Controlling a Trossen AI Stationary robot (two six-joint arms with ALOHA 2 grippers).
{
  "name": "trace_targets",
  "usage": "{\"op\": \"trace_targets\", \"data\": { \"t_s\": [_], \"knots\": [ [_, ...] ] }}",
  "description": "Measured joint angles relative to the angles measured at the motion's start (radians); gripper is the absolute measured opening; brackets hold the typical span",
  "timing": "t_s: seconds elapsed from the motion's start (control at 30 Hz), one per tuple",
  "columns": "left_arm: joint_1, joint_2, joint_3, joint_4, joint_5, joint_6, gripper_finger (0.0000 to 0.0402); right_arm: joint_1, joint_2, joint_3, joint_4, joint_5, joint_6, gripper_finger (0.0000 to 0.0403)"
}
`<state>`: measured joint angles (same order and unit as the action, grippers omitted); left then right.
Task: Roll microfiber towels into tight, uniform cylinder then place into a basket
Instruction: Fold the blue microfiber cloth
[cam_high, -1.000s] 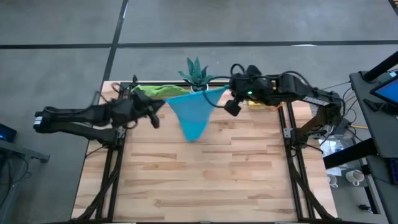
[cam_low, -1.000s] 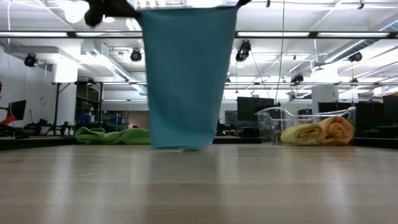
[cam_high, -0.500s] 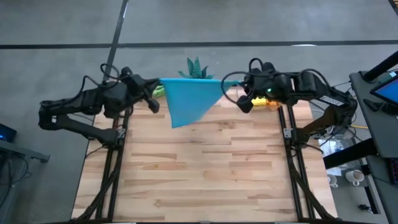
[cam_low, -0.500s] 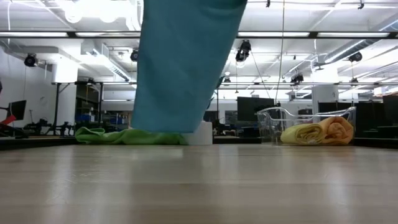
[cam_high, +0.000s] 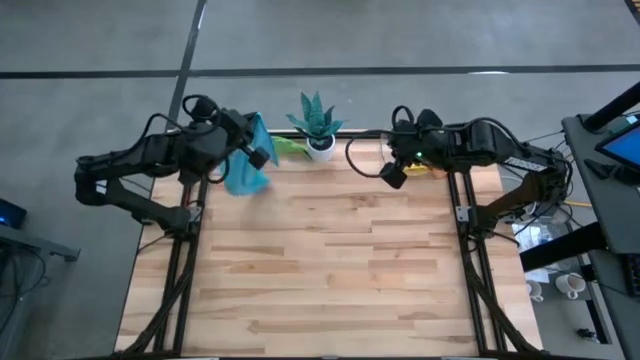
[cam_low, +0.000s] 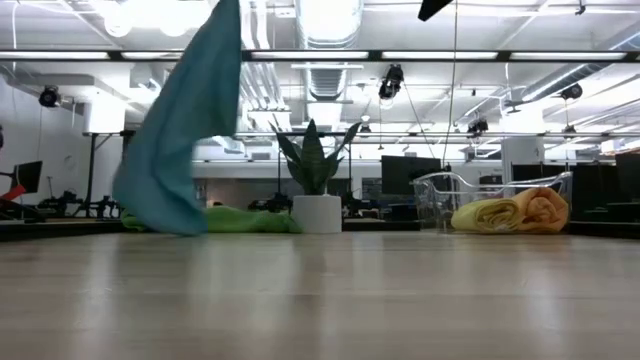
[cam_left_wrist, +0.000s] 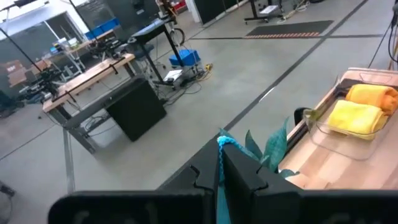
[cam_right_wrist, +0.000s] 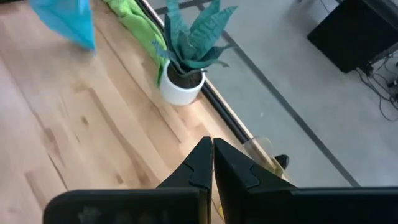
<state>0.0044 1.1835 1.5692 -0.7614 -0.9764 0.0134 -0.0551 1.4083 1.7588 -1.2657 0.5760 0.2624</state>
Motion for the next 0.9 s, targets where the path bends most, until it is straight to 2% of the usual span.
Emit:
{"op": "trace_targets", "data": {
  "t_s": [0.2, 0.4, 0.63, 0.9],
  "knots": [
    [0.000, 0.058, 0.025, -0.001, 0.036, 0.005, 0.0000, 0.000, 0.004, -0.066, 0.078, -0.010, -0.080, 0.0008],
    [-0.013, 0.108, 0.069, -0.002, 0.063, 0.029, 0.0000, 0.000, 0.005, -0.286, 0.303, -0.058, -0.211, 0.0020],
    [-0.035, 0.111, 0.076, -0.001, 0.064, 0.045, 0.0000, 0.005, -0.007, -0.585, 0.611, -0.209, -0.261, 0.0074],
    [-0.041, 0.111, 0.075, 0.000, 0.064, 0.045, 0.0000, 0.016, -0.028, -0.839, 1.157, -0.217, -0.406, 0.0153]
  ]
}}
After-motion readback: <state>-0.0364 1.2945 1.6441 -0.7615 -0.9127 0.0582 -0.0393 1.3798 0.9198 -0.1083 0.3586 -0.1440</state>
